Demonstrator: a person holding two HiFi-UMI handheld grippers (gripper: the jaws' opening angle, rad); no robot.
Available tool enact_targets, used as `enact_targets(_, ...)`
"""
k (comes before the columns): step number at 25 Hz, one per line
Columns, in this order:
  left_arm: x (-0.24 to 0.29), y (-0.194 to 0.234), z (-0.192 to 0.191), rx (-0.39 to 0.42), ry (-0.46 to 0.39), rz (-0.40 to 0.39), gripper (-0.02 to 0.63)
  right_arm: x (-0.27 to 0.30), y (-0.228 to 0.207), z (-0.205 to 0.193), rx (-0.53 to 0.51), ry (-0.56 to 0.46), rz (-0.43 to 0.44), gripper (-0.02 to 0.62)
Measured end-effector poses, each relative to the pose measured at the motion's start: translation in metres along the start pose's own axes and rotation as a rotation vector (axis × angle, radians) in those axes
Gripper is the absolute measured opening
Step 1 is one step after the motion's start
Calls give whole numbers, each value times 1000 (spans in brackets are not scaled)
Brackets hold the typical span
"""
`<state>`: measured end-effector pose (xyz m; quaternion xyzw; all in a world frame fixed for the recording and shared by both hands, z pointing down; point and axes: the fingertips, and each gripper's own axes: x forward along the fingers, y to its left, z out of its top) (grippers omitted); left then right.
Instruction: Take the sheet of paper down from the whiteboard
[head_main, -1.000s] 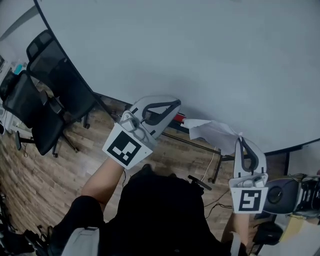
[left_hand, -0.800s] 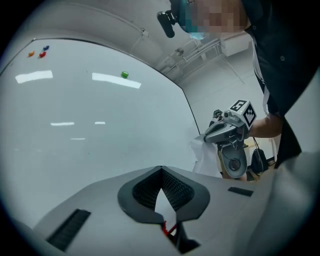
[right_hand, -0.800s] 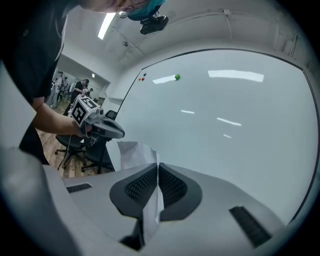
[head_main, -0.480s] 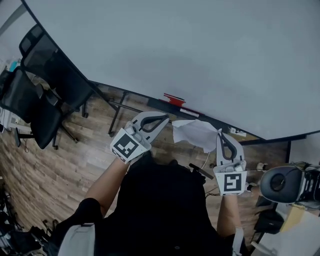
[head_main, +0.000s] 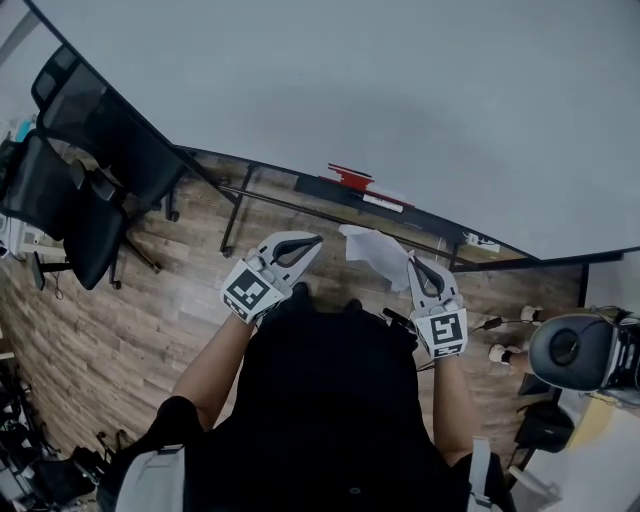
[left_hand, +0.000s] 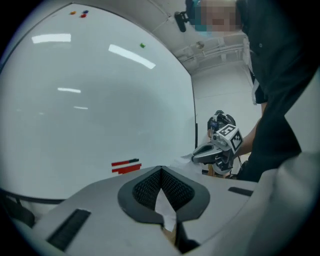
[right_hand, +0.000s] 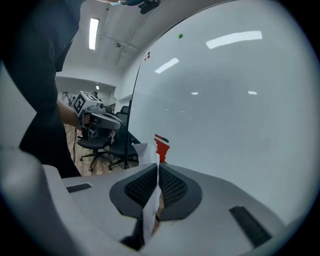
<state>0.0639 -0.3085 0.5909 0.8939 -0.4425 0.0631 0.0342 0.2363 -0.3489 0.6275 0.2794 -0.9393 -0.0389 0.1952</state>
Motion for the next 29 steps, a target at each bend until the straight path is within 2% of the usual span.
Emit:
enact_targets(3,-3,1,-8,-59,1,1,12,2,6,-10,8,-3,45,21)
enact_targets(9,3,-10,-10,-43,27,-40,12,0,10,-13,22,9,90,21)
enact_targets(11,5,-12,-6,-38,21,-49,12,1,8,-6,27,3,94,21)
enact_targets(14,7,-15,-3,-30,23,-59,12,3,4,5,67,-81,90,21)
enact_targets(16,8,-16,0,-23,24,-63,12,3,1,10,71,-102,84,20)
enact_targets(24,12,-20,3,-13,50,-59,12,3,-4,15,82,-109,82,20)
enact_targets(29,21,-32,2,-16,73,-55,12,-2,-19,6,35,-103,81,21)
